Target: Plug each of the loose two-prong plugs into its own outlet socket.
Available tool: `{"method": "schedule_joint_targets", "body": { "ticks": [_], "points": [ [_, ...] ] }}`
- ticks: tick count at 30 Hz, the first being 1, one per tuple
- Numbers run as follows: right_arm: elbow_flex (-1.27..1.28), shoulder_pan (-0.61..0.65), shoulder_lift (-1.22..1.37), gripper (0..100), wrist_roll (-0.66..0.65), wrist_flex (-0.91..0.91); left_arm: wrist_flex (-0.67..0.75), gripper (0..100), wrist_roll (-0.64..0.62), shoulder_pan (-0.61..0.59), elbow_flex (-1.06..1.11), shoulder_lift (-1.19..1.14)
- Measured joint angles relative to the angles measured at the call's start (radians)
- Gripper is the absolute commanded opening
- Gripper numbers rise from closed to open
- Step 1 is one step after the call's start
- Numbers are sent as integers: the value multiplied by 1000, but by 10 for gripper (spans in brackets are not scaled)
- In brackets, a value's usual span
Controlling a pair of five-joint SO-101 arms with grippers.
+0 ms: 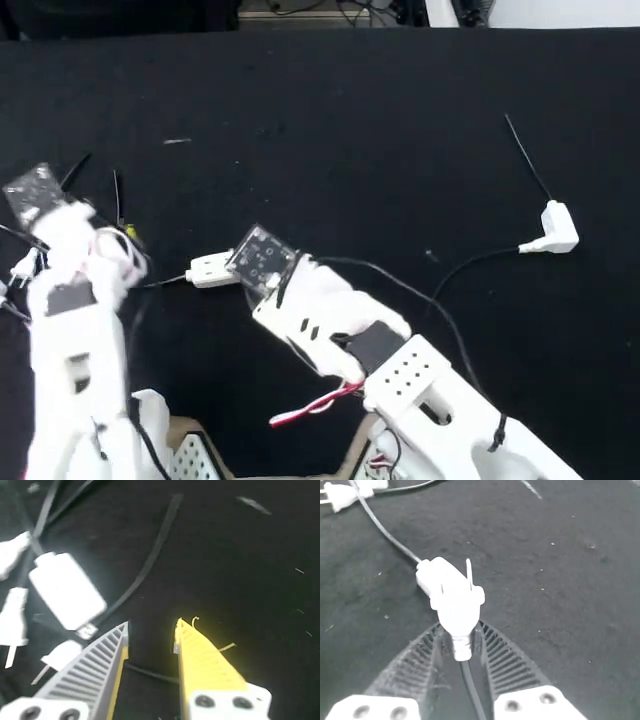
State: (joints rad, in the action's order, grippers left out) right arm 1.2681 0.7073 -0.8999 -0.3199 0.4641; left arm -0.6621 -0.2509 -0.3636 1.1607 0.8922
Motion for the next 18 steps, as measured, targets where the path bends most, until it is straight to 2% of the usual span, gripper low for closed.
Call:
{"method": "schedule_joint_targets", "body": {
  "ticks": [9,18],
  "points": [
    [48,-14,23,10,11,-89,2,152,95,152,232,483],
    [6,-12,216,10,14,-115,-195,152,118,308,249,822]
  ]
}}
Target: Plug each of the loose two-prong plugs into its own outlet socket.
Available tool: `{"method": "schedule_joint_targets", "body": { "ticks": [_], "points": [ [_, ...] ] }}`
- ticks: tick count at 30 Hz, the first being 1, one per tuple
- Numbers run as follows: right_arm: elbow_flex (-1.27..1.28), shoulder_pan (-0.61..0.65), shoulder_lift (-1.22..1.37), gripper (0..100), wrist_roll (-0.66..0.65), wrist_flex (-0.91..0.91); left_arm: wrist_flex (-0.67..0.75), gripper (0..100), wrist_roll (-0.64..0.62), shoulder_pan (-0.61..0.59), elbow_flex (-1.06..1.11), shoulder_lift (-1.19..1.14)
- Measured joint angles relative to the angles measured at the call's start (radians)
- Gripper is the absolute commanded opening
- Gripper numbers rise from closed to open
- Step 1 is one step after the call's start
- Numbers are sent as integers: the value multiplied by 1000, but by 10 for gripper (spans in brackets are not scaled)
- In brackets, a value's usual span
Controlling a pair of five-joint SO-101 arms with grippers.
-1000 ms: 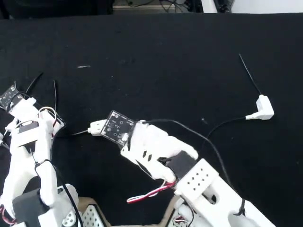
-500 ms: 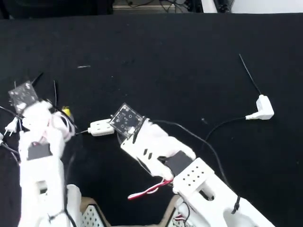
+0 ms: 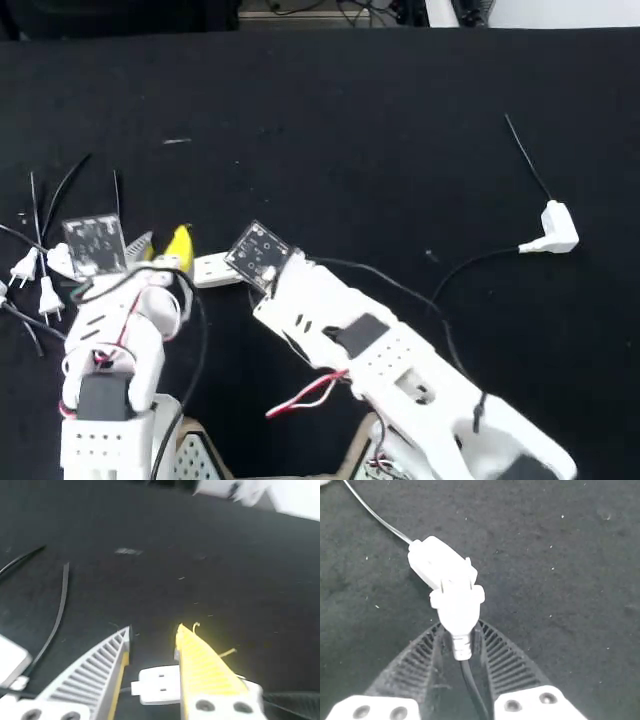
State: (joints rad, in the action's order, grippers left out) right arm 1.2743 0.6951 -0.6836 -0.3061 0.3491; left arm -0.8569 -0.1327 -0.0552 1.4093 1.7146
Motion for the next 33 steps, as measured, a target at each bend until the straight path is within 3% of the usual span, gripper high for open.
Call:
{"method": "schedule_joint_targets", "body": {
  "ticks": [3,20,24,33],
  "points": [
    [-20,0,37,10,0,0,-20,152,3,40,37,100],
    [-26,66,6,10,-2,0,21,152,66,181,121,101],
    [-26,66,3,10,-2,35,31,152,132,183,161,101],
    [14,68,-157,10,75,78,43,152,149,180,164,112]
  ]
}}
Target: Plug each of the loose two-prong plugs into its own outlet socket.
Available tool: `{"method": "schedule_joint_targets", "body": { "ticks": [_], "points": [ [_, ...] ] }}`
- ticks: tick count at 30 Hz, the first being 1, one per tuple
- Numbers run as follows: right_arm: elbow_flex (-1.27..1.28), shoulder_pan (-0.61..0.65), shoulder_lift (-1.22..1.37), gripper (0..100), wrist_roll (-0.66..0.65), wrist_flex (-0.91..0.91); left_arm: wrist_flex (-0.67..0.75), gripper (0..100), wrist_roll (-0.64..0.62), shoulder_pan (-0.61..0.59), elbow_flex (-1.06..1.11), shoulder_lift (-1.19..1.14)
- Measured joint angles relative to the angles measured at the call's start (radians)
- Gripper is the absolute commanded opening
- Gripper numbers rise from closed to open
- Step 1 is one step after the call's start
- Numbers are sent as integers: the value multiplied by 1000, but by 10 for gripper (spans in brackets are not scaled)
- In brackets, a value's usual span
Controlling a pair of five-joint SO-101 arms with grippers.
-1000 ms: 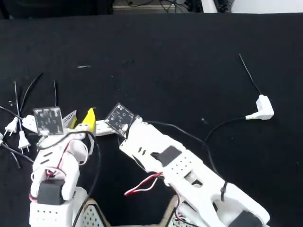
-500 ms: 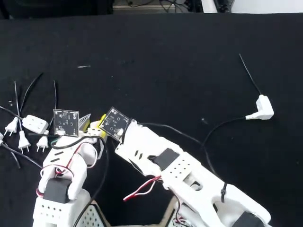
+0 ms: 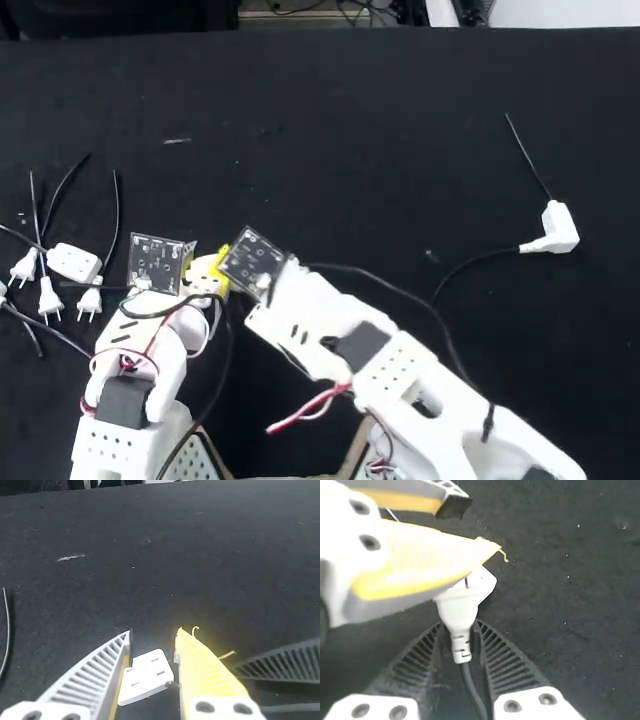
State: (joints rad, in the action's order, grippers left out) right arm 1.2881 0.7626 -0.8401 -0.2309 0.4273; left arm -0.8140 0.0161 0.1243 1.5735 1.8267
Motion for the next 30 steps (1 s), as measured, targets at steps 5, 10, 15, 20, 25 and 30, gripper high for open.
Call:
{"method": "schedule_joint_targets", "body": {
  "ticks": [5,10,15,20,25,30],
  "points": [
    [49,2,-104,10,3,2,3,152,0,-2,0,0],
    [72,2,-166,10,3,2,3,152,0,-2,0,0],
    [72,2,-166,10,3,2,6,152,0,-2,0,0],
    [72,2,-167,10,-2,46,-2,152,0,0,0,-3],
    [72,2,-184,10,-15,75,5,152,0,5,32,0],
    [72,2,-184,10,-15,100,25,152,0,2,48,-2]
  ]
}}
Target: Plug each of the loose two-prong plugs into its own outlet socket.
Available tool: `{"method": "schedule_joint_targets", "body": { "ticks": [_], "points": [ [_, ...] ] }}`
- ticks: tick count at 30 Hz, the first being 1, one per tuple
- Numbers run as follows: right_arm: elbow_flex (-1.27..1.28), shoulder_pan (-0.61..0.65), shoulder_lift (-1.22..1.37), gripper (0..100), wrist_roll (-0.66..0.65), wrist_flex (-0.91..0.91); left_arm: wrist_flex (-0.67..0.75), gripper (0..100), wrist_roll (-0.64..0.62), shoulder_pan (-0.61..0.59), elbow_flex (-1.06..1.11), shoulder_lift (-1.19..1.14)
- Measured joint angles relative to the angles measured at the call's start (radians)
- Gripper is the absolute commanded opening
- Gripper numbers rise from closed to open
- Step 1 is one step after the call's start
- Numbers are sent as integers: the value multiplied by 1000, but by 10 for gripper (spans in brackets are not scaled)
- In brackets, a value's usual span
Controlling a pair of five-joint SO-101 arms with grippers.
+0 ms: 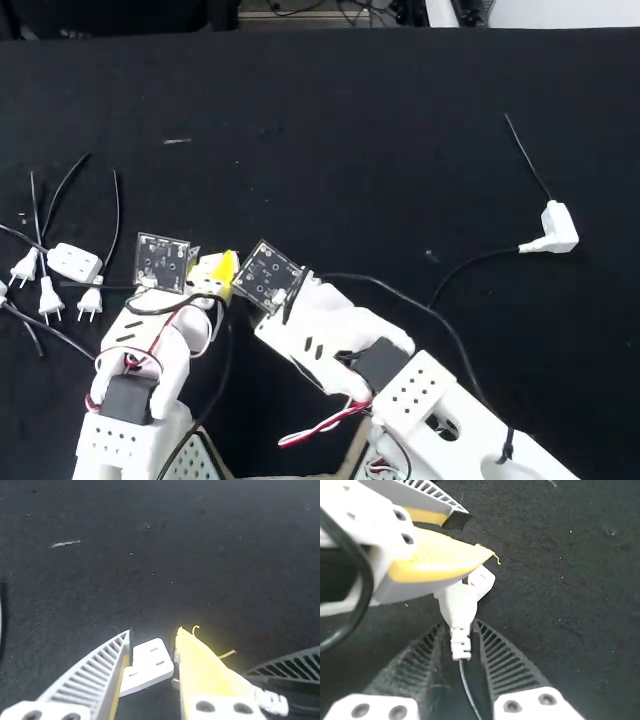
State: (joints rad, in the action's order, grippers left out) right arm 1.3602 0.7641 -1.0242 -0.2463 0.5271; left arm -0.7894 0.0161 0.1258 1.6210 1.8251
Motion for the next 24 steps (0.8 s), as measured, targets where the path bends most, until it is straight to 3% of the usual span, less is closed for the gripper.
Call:
{"method": "schedule_joint_targets", "body": {
  "ticks": [18,24],
  "points": [
    [-2,0,-2,13,28,20,0,152,0,2,2,-9],
    [-2,0,-2,128,28,20,0,152,0,2,2,-9]
  ]
}}
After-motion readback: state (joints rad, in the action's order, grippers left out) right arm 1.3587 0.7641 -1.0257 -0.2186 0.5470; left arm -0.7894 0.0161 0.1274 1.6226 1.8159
